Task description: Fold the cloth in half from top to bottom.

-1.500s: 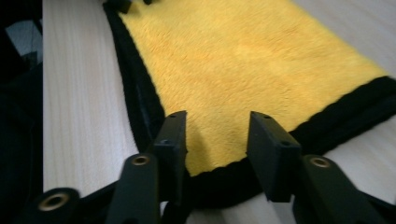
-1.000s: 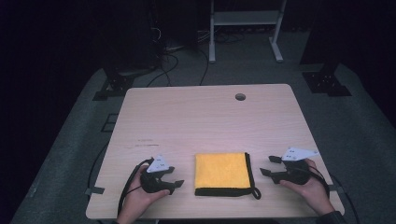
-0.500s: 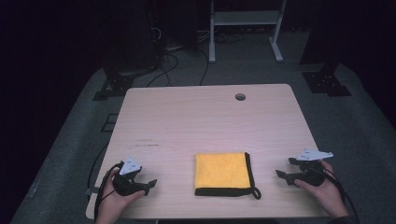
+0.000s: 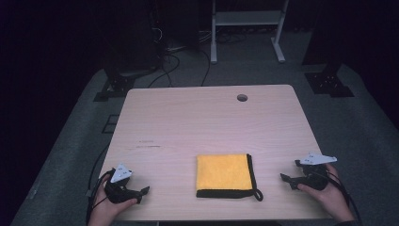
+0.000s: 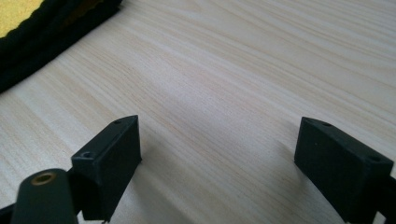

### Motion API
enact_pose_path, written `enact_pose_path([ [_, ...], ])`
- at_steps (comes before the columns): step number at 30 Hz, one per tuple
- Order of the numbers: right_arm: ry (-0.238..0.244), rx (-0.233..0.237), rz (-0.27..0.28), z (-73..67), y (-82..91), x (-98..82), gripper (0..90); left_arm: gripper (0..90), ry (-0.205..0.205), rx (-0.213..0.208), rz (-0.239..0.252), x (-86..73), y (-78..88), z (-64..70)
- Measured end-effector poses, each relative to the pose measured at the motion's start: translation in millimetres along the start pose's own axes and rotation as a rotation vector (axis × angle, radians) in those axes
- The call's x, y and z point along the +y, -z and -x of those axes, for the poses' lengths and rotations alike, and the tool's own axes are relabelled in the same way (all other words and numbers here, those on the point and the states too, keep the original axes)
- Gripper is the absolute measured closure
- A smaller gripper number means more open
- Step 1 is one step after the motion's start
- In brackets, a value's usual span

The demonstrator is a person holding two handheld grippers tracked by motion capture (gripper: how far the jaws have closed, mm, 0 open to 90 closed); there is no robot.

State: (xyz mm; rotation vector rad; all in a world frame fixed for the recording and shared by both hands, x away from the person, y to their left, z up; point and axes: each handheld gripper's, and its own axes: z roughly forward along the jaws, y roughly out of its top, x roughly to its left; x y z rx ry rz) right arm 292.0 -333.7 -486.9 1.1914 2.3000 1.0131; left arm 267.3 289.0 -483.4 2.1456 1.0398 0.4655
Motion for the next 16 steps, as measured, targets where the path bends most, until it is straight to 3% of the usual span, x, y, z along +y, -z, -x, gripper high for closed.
enact_pose_path([
  [16,-0.007,-0.008,-0.001,0.2,-0.3,0.1,11.9,1.2,0.005,0.002,-0.001,0.2,-0.4,0.1],
])
